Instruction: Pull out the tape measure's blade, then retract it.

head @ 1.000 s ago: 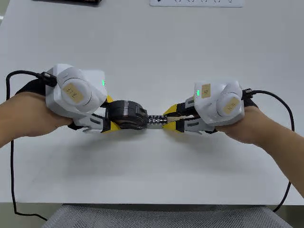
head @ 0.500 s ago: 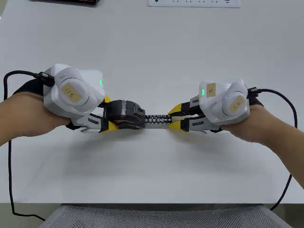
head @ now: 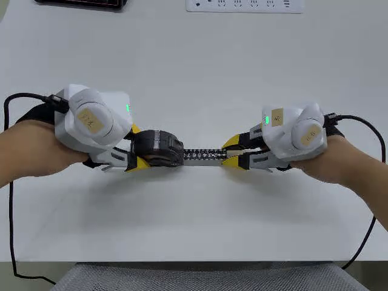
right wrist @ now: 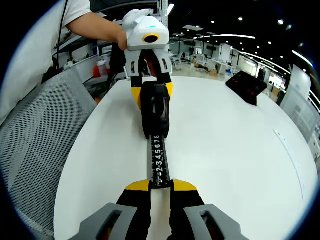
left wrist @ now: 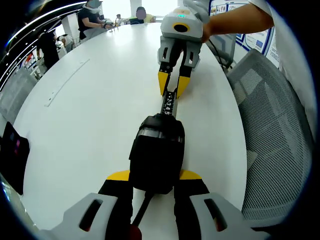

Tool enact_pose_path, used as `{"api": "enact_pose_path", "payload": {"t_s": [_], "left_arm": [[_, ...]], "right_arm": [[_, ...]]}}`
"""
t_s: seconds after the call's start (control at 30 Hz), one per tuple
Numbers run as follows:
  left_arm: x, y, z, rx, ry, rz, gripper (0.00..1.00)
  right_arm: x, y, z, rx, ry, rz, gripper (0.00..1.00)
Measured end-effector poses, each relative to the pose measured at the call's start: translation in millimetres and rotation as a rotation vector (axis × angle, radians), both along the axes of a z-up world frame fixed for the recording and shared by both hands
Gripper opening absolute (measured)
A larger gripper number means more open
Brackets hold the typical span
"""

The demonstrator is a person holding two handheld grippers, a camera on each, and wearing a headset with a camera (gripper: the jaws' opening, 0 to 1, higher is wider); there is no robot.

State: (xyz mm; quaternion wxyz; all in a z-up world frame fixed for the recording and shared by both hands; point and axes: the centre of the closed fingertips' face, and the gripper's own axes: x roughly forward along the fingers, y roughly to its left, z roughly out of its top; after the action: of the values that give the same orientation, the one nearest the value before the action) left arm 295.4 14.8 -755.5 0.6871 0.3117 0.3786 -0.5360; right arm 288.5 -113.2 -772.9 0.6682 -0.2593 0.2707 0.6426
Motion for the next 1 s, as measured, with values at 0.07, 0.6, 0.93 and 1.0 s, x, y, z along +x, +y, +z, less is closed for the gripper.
{"api": "enact_pose_path", "payload": {"t_s": [0.07, 0.6, 0.93, 1.0], "left_arm": [[0.0, -0.2, -0.1, 0.000, 0.000, -0.001, 0.26], [0.0, -0.7, -0.2, 0.001, 0.000, 0.000, 0.26], [-0.5, -1.0, 0.3, 0.003, -0.001, -0.004, 0.26], [-0.4, -1.1, 0.2, 0.003, 0.000, -0.005, 0.26]], "right_arm": [[0.0, -2.6, -0.1, -0.003, 0.000, -0.001, 0.10], [1.0, -24.9, -1.3, -0.033, -0.006, -0.008, 0.10], [1.4, -38.2, -3.2, -0.051, -0.006, -0.020, 0.10], [1.6, -41.2, -3.3, -0.055, -0.007, -0.021, 0.10]]}}
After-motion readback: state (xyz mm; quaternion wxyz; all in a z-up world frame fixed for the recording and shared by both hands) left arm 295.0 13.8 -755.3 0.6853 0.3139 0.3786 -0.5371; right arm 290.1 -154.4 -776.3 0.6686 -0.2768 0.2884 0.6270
